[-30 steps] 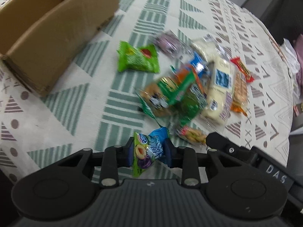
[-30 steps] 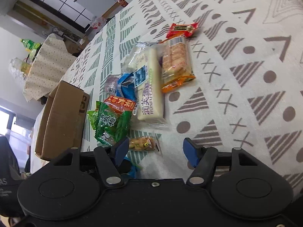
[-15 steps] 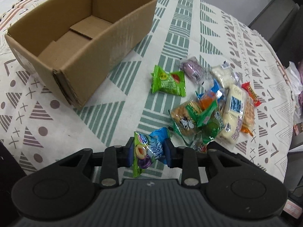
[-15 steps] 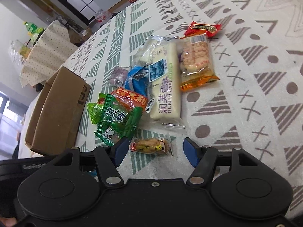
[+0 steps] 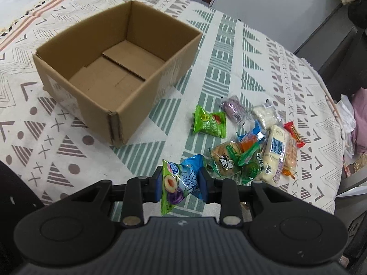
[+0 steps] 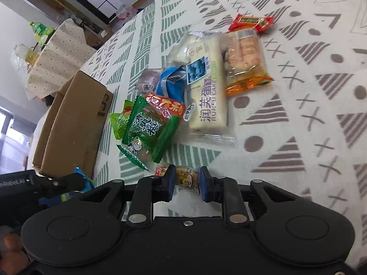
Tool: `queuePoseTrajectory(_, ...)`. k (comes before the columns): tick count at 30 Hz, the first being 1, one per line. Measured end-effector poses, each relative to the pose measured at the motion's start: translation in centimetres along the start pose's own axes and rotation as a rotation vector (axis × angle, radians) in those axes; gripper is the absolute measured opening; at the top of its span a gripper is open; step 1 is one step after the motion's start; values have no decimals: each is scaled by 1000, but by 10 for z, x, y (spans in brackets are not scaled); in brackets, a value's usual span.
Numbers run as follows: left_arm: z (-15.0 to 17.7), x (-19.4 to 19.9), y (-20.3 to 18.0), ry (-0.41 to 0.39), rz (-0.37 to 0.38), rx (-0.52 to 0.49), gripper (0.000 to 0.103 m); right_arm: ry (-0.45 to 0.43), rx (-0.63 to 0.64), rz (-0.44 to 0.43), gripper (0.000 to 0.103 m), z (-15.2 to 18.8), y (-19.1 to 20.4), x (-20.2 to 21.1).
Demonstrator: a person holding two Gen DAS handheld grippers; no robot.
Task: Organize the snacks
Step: 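Carry both held snacks over the cardboard box and open both grippers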
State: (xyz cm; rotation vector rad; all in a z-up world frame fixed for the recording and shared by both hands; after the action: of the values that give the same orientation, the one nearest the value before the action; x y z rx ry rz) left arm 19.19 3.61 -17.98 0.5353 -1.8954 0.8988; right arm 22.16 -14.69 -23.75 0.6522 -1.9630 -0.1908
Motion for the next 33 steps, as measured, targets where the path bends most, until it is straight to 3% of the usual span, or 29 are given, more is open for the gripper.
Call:
queuePoseTrajectory(14, -27, 42, 14, -78, 65, -7, 31, -131, 33, -27, 12, -20, 41, 53)
queuePoseTrajectory(33, -94, 72, 40, -176, 95, 53, 31, -255, 86, -87, 12, -78, 113, 69)
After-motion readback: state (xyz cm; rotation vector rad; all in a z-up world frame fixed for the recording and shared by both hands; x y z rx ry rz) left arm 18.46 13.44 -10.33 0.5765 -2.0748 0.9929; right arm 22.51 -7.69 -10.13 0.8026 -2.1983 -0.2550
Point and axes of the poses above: each gripper's, at about its wrist camera, not at the fingertips, and x roughly against the way its jaws point, y to its left, z to its underside, the point moved 7 cm from there along -x, roughly the way its jaws point, and after that the axes turned 15 degrees about x, right-handed, at the moved point
